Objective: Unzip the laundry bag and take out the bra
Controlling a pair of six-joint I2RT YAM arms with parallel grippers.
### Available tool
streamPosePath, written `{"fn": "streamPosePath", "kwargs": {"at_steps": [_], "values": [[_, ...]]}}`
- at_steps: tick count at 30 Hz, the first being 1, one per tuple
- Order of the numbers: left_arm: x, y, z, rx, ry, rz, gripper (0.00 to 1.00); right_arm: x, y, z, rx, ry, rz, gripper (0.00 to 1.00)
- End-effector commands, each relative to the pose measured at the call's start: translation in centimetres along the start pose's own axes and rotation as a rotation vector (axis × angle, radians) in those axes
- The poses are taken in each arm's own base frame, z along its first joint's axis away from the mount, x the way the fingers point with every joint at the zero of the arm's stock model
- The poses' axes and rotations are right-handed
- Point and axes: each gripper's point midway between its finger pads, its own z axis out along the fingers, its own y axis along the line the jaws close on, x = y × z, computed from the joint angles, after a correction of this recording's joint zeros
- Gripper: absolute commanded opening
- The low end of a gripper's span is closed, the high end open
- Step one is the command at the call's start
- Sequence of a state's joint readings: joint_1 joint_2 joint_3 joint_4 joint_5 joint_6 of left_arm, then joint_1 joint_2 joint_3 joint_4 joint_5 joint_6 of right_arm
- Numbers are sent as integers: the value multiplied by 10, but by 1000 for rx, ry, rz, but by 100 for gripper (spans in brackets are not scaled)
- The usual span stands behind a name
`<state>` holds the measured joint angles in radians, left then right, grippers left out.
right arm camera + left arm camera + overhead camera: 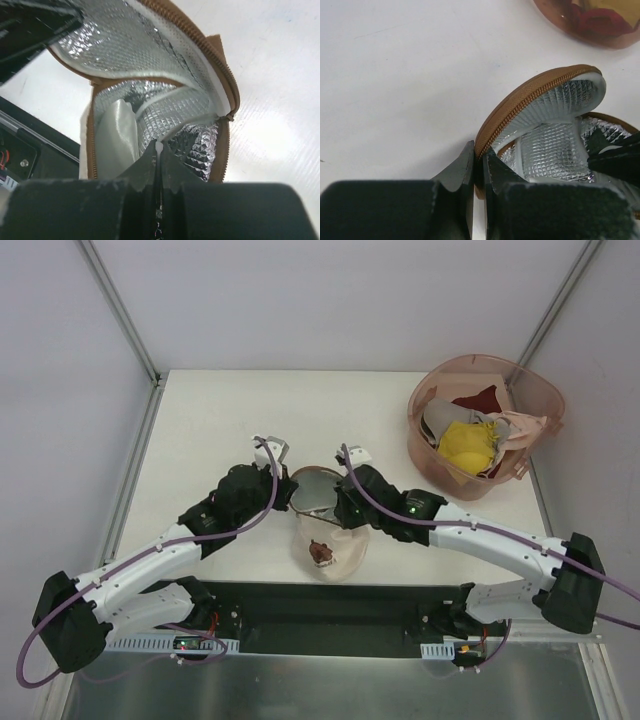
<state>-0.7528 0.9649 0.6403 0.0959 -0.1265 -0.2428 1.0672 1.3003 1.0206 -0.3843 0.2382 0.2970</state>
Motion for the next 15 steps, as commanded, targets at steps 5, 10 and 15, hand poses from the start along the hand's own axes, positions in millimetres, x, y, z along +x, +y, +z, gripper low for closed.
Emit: {"fn": "streamPosePath", "kwargs": {"at_steps": [5,10,15], "values": [[10,-23,5,117,37,-15,0,-71,7,-47,-37,-298,78,1],[20,-34,0,186,59,-50,0,-89,-5,-46,38,-358,102,1],[3,-54,-16,300,7,-59,0,-94,-1,-27,49,-316,108,1]]}}
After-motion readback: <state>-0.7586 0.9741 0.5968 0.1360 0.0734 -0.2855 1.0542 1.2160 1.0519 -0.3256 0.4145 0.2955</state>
